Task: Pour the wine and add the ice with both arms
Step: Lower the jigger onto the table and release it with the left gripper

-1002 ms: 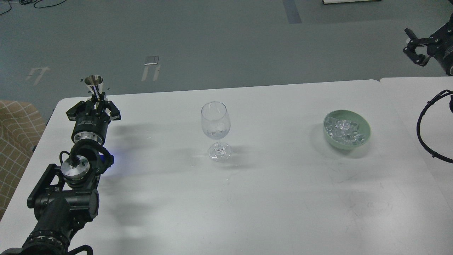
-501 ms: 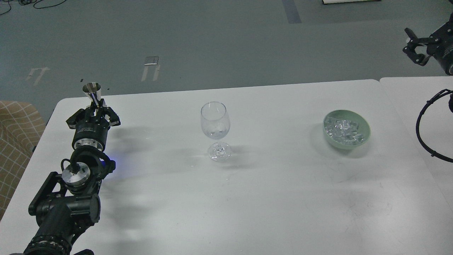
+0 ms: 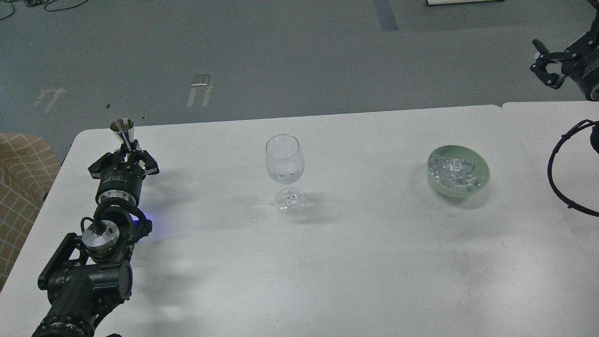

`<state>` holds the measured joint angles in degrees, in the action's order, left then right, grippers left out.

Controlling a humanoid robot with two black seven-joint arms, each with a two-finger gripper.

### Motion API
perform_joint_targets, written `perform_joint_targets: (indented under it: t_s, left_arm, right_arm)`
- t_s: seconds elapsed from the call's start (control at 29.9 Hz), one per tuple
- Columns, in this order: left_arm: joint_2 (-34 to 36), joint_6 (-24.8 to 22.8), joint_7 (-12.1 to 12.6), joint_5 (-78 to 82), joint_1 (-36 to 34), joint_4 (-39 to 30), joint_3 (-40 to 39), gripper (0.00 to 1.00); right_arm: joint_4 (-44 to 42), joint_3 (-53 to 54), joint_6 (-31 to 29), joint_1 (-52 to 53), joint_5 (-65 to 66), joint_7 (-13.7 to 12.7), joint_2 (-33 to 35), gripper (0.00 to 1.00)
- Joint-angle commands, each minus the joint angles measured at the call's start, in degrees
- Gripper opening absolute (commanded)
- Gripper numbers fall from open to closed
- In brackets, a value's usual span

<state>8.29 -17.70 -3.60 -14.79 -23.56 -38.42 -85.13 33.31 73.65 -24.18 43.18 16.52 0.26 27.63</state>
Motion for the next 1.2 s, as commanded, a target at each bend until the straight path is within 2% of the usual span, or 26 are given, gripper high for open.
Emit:
perform_joint_targets:
  t_s: [0.0, 0.13, 0.17, 0.23, 0.8, 0.87, 0.94, 0.97, 1.17]
  left_arm:
    - [-0.11, -0.41, -0.53, 0.02, 0.01, 0.01, 0.05, 0.14]
    - [-0.11, -0.41, -0.80, 0.02, 0.01, 0.01, 0.14, 0.26]
    - [-0.11, -0.24, -0.80, 0.02, 0.01, 0.01, 0.05, 0.36]
    - [-0.11, -0.23, -0.89, 0.02, 0.01, -0.07, 0.05, 0.47]
    - [-0.11, -0.41, -0.80, 0.02, 0.80, -0.60, -0.21, 0.50]
    - [-0.11, -0.06, -0.88, 0.02, 0.80, -0.69, -0.21, 0.53]
    - [-0.03, 0.29, -0.89, 0.11, 0.71, -0.86, -0.12, 0.68]
    - [0.06, 0.38, -0.97, 0.11, 0.71, -0.86, -0.12, 0.71]
    - [0.24, 0.91, -1.15, 0.11, 0.62, -0.86, -0.21, 0.79]
  right_arm:
    - [0.35, 0.00, 0.01, -0.29, -0.09, 0.01, 0.05, 1.00]
    - [0.44, 0.00, 0.01, -0.20, -0.09, 0.01, 0.05, 1.00]
    - [0.52, 0.00, 0.01, -0.20, -0.09, 0.01, 0.05, 1.00]
    - [0.61, 0.00, 0.01, -0.11, -0.09, 0.01, 0.05, 1.00]
    - [0.61, 0.09, 0.01, 0.33, -0.09, 0.01, 0.05, 1.00]
    - [0.52, 0.09, 0.01, 0.33, -0.09, 0.01, 0.05, 1.00]
    - [0.61, 0.00, 0.01, 0.07, -0.09, 0.01, 0.05, 1.00]
    - [0.61, 0.09, 0.01, 0.06, -0.09, 0.01, 0.05, 1.00]
    - [0.70, 0.09, 0.01, -0.20, -0.09, 0.01, 0.05, 1.00]
